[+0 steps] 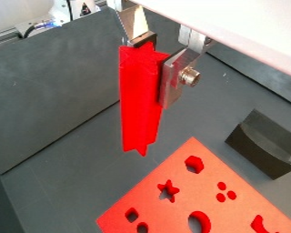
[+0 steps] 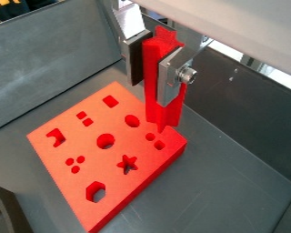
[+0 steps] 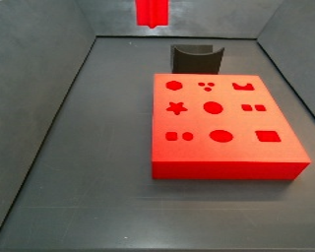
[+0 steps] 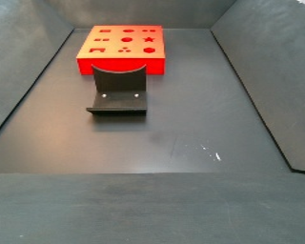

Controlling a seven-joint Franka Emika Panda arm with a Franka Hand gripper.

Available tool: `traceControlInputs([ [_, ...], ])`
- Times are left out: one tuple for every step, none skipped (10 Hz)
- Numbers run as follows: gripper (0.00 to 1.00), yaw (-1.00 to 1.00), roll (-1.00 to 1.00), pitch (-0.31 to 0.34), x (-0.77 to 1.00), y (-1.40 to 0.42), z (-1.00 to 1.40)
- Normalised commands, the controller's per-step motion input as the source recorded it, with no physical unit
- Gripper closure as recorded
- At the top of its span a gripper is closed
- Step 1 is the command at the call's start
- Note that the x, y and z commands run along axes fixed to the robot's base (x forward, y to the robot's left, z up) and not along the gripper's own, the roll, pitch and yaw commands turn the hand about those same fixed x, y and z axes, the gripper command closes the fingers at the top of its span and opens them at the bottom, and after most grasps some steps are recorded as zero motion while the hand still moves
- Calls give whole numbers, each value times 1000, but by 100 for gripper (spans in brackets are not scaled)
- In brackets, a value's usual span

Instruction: Insert the star object.

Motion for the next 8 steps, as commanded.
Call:
traceControlInputs([
  [100,0,0,0,3,-60,-23],
  [100,389,103,34,700,143,-397],
  [100,391,200,111,783,111,-209],
  [100,297,287,119,817,140,-226],
  [100,329,291,111,771,123,-229],
  [100,397,317,100,671,86,-220],
  [100,443,330,60,577,43,-206],
  [100,220,-1,0,809,80,-694],
])
